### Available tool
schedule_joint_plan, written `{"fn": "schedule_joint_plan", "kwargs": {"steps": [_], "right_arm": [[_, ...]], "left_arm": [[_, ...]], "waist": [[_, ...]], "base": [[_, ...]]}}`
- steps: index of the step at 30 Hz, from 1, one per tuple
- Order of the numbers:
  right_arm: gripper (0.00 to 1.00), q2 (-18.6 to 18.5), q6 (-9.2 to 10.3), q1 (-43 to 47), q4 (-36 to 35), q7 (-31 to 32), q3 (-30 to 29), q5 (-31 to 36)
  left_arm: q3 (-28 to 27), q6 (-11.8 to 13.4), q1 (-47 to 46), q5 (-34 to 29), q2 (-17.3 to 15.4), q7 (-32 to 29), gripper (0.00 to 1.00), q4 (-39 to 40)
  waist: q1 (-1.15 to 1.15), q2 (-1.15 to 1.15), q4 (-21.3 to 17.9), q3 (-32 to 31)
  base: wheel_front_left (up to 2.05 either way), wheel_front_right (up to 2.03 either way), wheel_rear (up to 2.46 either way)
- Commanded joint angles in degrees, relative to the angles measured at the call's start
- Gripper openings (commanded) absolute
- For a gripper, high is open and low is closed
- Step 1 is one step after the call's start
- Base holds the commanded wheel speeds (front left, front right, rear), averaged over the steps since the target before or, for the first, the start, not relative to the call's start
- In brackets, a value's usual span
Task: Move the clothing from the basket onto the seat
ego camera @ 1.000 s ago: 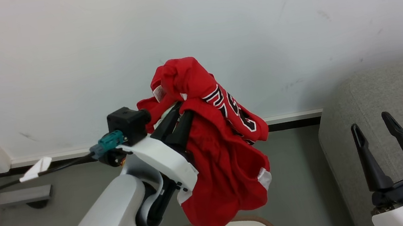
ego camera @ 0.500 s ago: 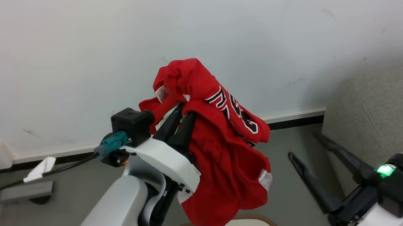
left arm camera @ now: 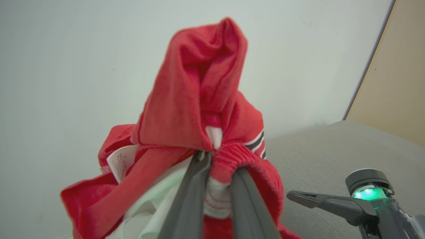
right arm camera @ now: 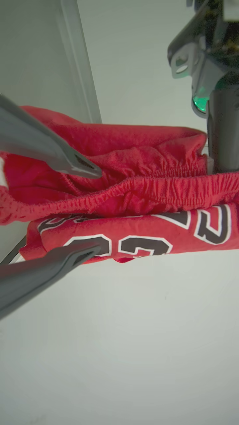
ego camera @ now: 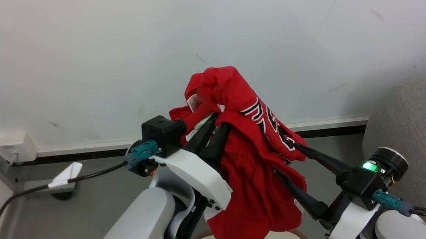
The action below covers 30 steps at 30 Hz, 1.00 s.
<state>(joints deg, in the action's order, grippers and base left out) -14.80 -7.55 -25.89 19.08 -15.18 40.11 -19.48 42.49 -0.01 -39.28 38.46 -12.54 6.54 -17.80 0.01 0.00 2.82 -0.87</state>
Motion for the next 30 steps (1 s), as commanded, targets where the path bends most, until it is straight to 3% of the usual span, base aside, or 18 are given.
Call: {"fn": "schedule_joint_plan", "kwargs": {"steps": [1, 17, 29, 30], "right_arm": [[1.0, 0.4, 0.12, -1.6, 2.1, 0.1, 0.5, 0.7], [1.0, 3.7, 0.12, -7.7, 15.9, 0.1, 0.4, -1.9], [1.0, 4.3, 0.12, -10.8, 23.1, 0.1, 4.4, -7.5], [0.8, 4.3, 0.12, -10.8, 23.2, 0.0, 4.3, -7.8]], "left_arm": [[0.3, -0.4, -0.5, 0.3, 0.5, -0.1, 0.0, 0.4], [4.4, -3.2, -0.7, 1.7, 4.6, -1.8, 0.0, 0.3], [7.2, -4.4, -0.6, 2.6, 6.7, -2.4, 0.0, -0.6], [7.2, -4.3, -0.6, 2.6, 6.7, -2.3, 0.0, -0.8]], "waist": [[-0.01, 0.0, 1.0, 0.1], [-0.01, 0.0, 7.6, 0.5], [-0.01, 0.0, 12.4, -0.2], [-0.01, 0.0, 12.6, -0.3]], "base": [[0.0, 0.0, 0.0], [0.0, 0.0, 0.0], [0.0, 0.0, 0.0], [0.0, 0.0, 0.0]]}}
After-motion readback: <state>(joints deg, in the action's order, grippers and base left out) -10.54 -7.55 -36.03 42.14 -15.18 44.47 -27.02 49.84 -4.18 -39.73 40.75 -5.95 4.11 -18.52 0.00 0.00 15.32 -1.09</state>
